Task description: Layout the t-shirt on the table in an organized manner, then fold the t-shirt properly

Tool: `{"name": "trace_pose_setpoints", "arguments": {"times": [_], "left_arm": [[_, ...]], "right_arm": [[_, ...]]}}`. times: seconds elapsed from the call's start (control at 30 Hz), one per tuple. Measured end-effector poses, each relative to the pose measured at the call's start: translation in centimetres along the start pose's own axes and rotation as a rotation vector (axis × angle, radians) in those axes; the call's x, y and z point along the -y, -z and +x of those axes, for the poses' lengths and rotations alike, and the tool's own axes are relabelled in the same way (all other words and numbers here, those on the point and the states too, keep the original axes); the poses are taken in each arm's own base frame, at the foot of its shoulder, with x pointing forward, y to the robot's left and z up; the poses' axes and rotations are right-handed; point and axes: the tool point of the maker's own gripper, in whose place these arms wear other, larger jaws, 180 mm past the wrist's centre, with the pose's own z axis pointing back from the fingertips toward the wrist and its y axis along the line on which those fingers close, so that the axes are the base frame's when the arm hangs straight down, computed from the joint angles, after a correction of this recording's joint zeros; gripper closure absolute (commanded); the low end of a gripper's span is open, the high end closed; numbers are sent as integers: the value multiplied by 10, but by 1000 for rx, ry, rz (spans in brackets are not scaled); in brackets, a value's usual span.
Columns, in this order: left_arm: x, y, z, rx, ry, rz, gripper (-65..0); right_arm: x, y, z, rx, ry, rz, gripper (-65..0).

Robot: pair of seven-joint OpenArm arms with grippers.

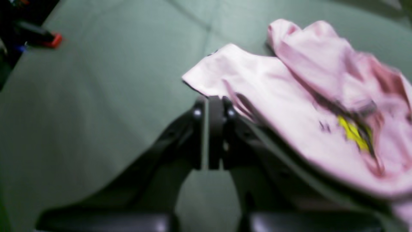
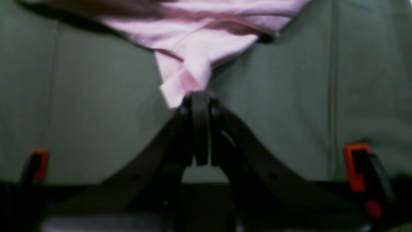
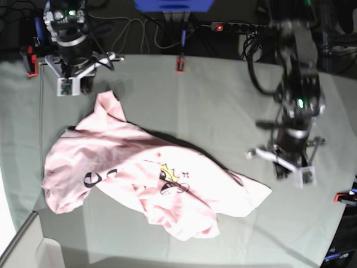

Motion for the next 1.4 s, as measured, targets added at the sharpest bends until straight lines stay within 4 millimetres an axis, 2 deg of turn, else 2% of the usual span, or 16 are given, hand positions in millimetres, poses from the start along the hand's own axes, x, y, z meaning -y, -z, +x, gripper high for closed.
{"name": "trace_pose_setpoints", "arguments": {"times": [0.1, 0.2, 0.33, 0.4, 0.5, 0.57, 0.7, 0.87, 0.97, 1.1, 1.23, 1.4], "left_arm": [[-11, 17, -4, -28, -54, 20, -119], [-8, 31, -8, -60, -92, 4, -185], [-6, 54, -7, -83, -110, 5, -217], [-6, 65, -14, -120, -119, 7, -216], [-15, 79, -32, -190, -125, 25, -217], [-21, 91, -35, -191, -131, 46, -217], [-20, 108, -37, -158, -153, 50, -237], [-20, 112, -54, -179, -166, 61, -392], [-20, 114, -51, -153, -166, 62, -452], [-15, 123, -53, -146, -180, 65, -455], [9, 137, -72, -239, -215, 36, -455], [19, 143, -67, -248, -219, 24, -455]], "right_arm": [[7, 0, -2, -14, 11, -23, 0], [6, 1, -1, -10, 14, -23, -11], [5, 9, 5, -37, 21, -21, -129], [3, 13, 9, -46, 26, -18, -186], [-5, 17, 17, -34, 25, 4, -227], [-10, 18, 17, -40, 24, 17, -229], [-22, 17, 15, -49, 11, 49, -229], [-21, 17, 15, -48, 6, 49, -229], [-22, 18, 16, -47, -4, 56, -229], [-17, 18, 16, -44, -19, 45, -229], [-17, 18, 16, -45, -19, 46, -229], [-16, 17, 15, -48, -19, 42, -229]]}}
